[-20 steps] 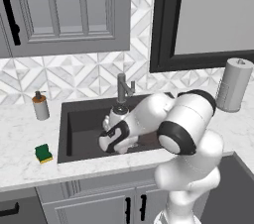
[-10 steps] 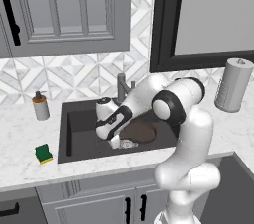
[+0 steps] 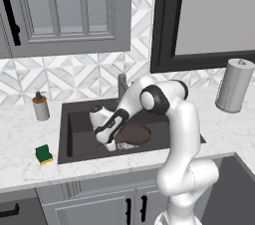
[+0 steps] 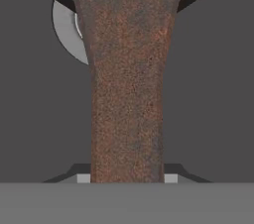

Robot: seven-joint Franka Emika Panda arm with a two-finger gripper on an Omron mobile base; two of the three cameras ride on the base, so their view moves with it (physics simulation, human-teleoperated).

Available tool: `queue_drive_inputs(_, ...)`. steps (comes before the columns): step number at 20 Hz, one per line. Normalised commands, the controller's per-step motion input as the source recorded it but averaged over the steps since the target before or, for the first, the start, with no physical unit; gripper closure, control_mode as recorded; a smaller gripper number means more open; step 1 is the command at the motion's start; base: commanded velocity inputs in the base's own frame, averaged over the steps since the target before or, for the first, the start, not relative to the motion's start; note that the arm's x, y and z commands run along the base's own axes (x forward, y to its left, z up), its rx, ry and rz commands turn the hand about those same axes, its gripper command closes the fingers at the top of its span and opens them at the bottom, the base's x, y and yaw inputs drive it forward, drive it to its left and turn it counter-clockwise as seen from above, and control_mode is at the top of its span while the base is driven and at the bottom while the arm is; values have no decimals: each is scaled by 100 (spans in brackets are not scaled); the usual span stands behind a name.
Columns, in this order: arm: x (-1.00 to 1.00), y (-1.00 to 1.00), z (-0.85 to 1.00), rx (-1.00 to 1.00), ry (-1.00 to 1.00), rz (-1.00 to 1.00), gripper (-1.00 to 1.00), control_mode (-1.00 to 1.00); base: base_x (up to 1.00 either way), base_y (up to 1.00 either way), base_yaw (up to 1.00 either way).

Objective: Pick the pan and sponge and place them into the sink. Then turn on the water.

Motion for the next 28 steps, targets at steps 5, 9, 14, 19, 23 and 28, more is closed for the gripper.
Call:
queue_drive_inputs(5,0,0,-44,0,-5,0,100,-100,0,0,0)
queue_drive_inputs(9,4,0,-31,0,-5,0,100,-100,0,0,0)
queue_drive_inputs(14,9,0,-15,0,-7,0,100,-100,0,0,0)
queue_drive_inputs(19,4,0,-5,0,-7,0,-100,-100,0,0,0)
queue_drive_inputs(23,0,0,0,0,-11,0,-100,-100,0,0,0)
queue_drive_inputs(28,-15,6,57,1,-29,0,-100,-100,0,0,0)
